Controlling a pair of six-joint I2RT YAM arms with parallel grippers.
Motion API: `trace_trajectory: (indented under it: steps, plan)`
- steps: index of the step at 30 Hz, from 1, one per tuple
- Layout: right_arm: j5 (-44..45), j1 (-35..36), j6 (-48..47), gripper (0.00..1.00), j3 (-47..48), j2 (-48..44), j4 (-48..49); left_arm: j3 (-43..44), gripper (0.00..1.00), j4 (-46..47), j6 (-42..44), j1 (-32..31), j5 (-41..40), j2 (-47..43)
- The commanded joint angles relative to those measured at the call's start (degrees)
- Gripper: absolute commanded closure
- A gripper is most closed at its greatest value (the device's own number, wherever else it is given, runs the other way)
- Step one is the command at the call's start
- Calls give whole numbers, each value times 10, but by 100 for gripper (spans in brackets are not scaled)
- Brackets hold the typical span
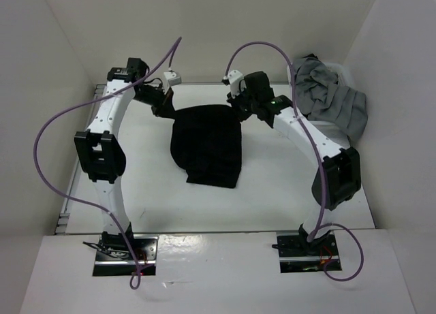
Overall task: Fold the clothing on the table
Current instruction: Flatten the skirt out
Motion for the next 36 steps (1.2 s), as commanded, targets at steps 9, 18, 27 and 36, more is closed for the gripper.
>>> trace_trajectory:
  steps: [9,18,27,36]
  plan:
    - [28,-5,5,100,57,-101,-9,107,100,22,-92,-83,-230,-98]
    - [-11,-17,17,100,68,-149,-19,328,100,-56,-118,-108,-326,-106]
    - [-11,-17,18,100,69,-177,-26,311,100,-57,-132,-114,-348,-130]
    - [-11,43,12,100,74,-233,-76,192,100,-57,-130,-164,-343,-222]
